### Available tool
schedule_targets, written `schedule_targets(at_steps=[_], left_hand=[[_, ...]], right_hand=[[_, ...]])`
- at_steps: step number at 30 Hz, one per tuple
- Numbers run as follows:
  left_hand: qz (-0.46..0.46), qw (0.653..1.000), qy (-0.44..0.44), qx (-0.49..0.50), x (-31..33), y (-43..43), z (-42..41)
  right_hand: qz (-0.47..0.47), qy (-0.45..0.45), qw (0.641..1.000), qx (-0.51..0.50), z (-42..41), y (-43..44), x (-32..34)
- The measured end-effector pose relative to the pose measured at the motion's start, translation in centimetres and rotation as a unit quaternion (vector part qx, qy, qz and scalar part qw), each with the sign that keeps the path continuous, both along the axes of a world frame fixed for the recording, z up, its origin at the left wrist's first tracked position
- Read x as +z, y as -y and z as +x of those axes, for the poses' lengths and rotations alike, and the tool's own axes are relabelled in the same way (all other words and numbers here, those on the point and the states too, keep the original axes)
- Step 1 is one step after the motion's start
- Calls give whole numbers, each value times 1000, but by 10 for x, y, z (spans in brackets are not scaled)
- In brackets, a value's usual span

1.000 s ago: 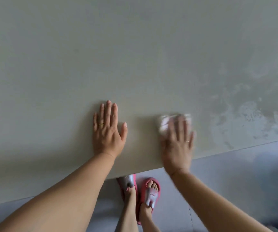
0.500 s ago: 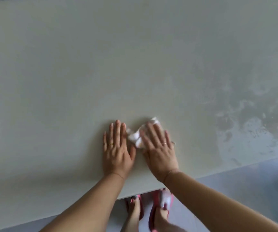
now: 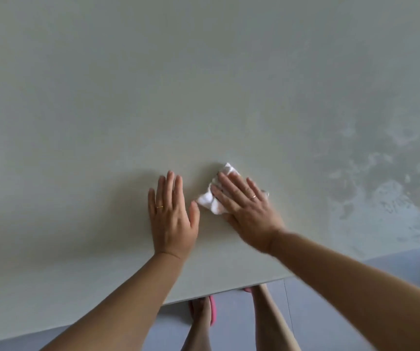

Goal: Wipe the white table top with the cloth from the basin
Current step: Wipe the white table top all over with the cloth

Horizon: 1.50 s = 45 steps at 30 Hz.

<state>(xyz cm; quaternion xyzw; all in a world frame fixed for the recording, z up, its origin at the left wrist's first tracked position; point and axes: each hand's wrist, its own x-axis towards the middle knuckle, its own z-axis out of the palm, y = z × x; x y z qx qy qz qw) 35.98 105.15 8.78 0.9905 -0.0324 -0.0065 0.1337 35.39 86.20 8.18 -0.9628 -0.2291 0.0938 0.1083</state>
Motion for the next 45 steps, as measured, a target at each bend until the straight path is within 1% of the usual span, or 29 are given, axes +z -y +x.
schedule_targets(at_steps=[1, 2, 4, 6, 8, 10, 12, 13, 14, 15, 17, 19, 20, 21, 22, 24, 25, 26, 27, 29, 31, 33, 34, 35, 37, 39, 41, 43, 45], left_hand=[[1, 1000, 6, -4, 2, 2, 12], [1, 1000, 12, -11, 4, 5, 25], [5, 999, 21, -26, 3, 10, 52], [14, 999, 17, -32, 1, 17, 78], [19, 999, 4, -29, -4, 24, 97], [16, 1000, -12, -25, -11, 28, 107], [15, 999, -17, -23, -15, 29, 108], [19, 999, -11, -24, -17, 28, 107], [24, 999, -4, -25, -17, 28, 107], [28, 999, -1, -25, -18, 29, 107], [36, 999, -4, -23, -19, 29, 107], [47, 999, -8, -24, -20, 28, 108], [52, 998, -10, -26, -20, 28, 108], [55, 998, -12, -27, -20, 28, 108], [54, 998, -14, -25, -19, 29, 108], [53, 998, -16, -22, -16, 30, 109], [52, 998, -18, -22, -15, 30, 110], [51, 998, -21, -23, -15, 30, 110], [49, 998, -23, -25, -15, 30, 110], [44, 999, -21, -23, -15, 29, 110], [27, 999, -15, -16, -13, 29, 110], [-3, 1000, 1, -4, -10, 30, 115], [-17, 1000, 14, 7, -7, 32, 120], [-29, 999, 28, 21, -4, 34, 128], [-44, 997, 43, 37, 2, 40, 153], [-35, 998, 49, 22, 4, 45, 184], [-16, 999, 40, -2, 3, 49, 217], [-4, 1000, 19, -12, -3, 52, 244], [-4, 1000, 6, 3, -11, 54, 261]], right_hand=[[-9, 10, 999, 38, 16, 23, -1], [-18, 13, 999, 26, 33, 44, -2], [-6, 5, 991, -130, 69, 79, 0], [28, -10, 945, -326, 90, 83, 2], [31, -8, 915, -402, 90, 48, -1], [43, -2, 956, -289, 71, 10, -3], [30, 8, 997, -77, 59, 6, -4], [22, 15, 1000, 6, 70, 20, -3], [12, 24, 999, 42, 87, 38, -4], [6, 19, 999, 28, 105, 56, -5], [19, -5, 992, -126, 144, 82, -3], [35, -7, 947, -320, 162, 74, -3], [32, -3, 927, -374, 162, 55, -3], [28, -5, 925, -379, 157, 34, -4], [35, -8, 942, -333, 149, 13, -5], [35, -6, 990, -140, 132, -5, -4], [23, 0, 999, -40, 136, 4, -2], [15, 9, 1000, 22, 150, 21, -1], [6, 13, 999, 34, 166, 38, -2], [6, -4, 996, -84, 204, 68, -3], [36, -13, 959, -282, 230, 71, -3], [37, 3, 918, -394, 234, 39, -5], [36, 4, 924, -380, 228, 20, -6], [42, 4, 948, -314, 221, 4, -6], [32, 4, 995, -97, 214, 0, -6], [9, 23, 999, 42, 240, 31, -4], [-4, 26, 1000, -10, 277, 65, -8], [24, 12, 983, -179, 306, 81, -7], [31, 19, 949, -312, 314, 61, -8]])
